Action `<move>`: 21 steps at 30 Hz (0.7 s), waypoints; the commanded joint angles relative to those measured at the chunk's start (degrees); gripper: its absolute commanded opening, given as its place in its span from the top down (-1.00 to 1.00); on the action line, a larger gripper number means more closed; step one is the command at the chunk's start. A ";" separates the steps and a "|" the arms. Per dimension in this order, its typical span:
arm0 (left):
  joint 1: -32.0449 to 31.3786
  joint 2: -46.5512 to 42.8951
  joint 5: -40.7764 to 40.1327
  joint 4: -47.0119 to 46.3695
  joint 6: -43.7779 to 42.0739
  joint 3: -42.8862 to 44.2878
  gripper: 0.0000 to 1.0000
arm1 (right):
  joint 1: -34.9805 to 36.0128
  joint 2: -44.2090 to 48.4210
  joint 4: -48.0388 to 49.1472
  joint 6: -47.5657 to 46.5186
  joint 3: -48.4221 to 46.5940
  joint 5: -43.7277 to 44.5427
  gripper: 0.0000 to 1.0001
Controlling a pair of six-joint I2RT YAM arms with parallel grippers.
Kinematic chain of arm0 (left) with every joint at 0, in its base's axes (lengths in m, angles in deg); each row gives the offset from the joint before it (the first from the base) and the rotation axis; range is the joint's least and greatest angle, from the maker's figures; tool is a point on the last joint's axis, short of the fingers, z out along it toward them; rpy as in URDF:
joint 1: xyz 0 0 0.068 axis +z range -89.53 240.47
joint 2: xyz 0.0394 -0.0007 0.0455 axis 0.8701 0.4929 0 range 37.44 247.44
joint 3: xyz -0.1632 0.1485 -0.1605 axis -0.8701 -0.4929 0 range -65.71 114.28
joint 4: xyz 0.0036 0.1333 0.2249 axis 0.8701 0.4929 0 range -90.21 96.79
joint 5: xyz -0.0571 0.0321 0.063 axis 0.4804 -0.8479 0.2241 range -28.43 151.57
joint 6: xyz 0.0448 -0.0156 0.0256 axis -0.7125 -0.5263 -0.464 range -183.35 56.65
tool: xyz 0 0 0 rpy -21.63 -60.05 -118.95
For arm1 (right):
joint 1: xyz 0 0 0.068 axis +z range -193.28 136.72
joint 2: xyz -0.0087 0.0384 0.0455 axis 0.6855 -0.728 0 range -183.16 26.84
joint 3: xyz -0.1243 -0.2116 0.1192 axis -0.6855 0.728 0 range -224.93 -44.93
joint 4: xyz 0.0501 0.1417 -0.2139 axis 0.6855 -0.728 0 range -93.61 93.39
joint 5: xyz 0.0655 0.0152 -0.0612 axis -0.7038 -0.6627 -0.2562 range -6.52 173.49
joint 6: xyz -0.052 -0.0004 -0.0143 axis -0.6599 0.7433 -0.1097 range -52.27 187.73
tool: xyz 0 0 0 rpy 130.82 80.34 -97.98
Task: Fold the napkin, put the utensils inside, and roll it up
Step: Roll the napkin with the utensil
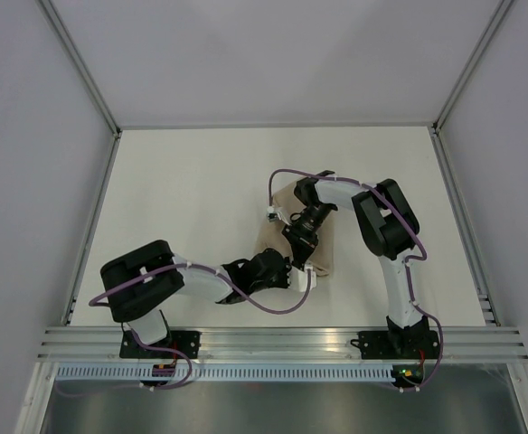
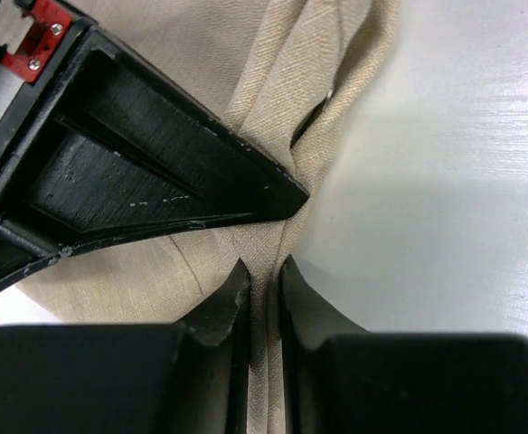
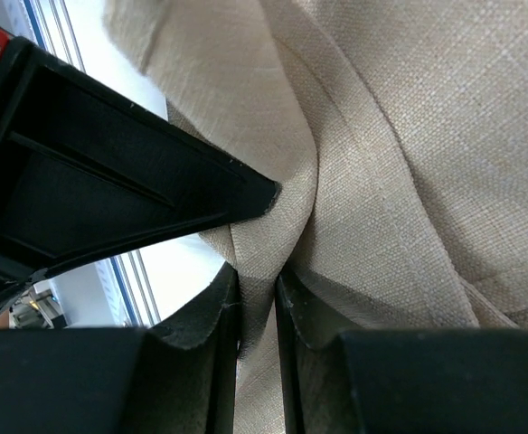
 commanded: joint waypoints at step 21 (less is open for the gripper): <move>2.68 5.81 21.22 25.63 7.63 15.11 0.95 | -1.99 9.77 13.39 4.06 7.55 13.18 0.00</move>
